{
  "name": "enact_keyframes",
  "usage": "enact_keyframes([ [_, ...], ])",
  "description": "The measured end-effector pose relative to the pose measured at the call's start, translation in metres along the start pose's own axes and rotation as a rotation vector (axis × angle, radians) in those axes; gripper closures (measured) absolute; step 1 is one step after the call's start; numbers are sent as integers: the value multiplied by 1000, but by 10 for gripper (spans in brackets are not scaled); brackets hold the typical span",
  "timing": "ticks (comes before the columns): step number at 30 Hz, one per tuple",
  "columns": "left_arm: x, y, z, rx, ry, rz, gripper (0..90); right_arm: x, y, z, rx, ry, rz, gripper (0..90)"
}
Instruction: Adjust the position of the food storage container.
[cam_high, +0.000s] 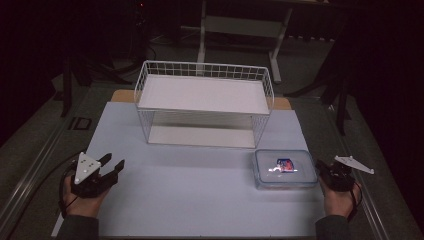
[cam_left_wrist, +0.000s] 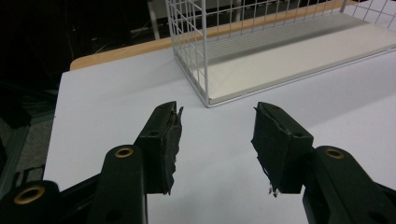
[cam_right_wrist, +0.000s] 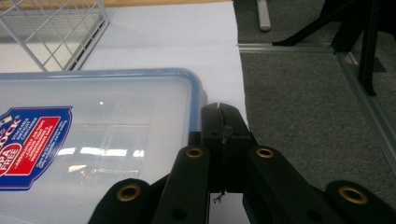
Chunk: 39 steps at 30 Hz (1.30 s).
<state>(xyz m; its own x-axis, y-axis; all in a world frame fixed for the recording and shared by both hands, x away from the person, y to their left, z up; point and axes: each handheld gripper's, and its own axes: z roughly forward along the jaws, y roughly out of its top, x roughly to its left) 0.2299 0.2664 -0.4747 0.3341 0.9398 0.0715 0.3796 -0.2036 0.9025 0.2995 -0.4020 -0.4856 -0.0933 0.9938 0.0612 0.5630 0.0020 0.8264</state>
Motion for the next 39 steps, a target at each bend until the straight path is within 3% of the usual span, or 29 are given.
enact_keyframes([
  [13,-1,0,3,7,-8,9,500,0,1,5,15,23,9,899],
  [18,-2,-1,4,8,-8,12,500,7,3,9,20,41,-25,899],
  [27,-1,0,3,8,-11,16,500,32,6,13,40,94,-94,899],
  [28,-1,0,3,9,-11,16,500,39,6,14,45,114,-121,899],
  [39,-2,0,4,10,-13,23,499,74,6,17,65,232,-192,899],
])
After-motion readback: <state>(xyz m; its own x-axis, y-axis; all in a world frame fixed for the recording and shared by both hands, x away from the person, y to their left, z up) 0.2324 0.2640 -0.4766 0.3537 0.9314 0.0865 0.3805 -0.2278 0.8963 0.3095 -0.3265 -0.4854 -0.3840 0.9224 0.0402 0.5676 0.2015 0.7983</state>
